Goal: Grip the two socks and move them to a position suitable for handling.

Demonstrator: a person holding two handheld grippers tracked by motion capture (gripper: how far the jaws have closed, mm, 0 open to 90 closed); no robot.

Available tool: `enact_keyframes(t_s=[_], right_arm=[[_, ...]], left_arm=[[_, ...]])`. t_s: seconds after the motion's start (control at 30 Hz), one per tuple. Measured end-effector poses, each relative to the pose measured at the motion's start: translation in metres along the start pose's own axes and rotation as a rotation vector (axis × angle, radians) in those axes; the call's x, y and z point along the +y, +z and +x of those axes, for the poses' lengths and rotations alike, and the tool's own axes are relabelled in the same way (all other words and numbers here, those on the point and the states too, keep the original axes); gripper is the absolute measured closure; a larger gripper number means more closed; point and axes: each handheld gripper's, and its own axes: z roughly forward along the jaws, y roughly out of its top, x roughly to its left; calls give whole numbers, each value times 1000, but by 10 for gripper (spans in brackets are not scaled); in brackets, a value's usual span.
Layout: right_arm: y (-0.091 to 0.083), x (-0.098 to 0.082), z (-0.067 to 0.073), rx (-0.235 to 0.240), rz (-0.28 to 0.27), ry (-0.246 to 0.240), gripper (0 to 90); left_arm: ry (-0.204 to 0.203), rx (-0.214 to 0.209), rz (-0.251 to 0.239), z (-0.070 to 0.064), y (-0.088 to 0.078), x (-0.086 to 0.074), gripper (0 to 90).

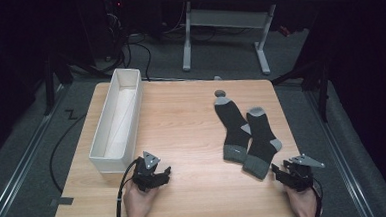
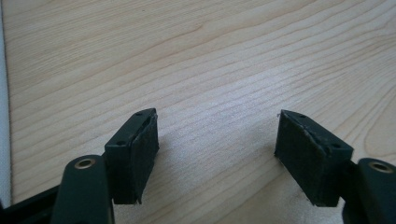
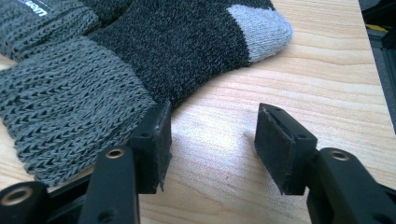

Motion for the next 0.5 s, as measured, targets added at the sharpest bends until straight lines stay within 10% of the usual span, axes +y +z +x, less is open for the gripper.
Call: enact_keyframes(t_s=[0.5], right_arm=[[-8, 4, 2, 7, -39, 0, 519]], left_arm=[[0, -3, 0, 0, 0, 0, 300]])
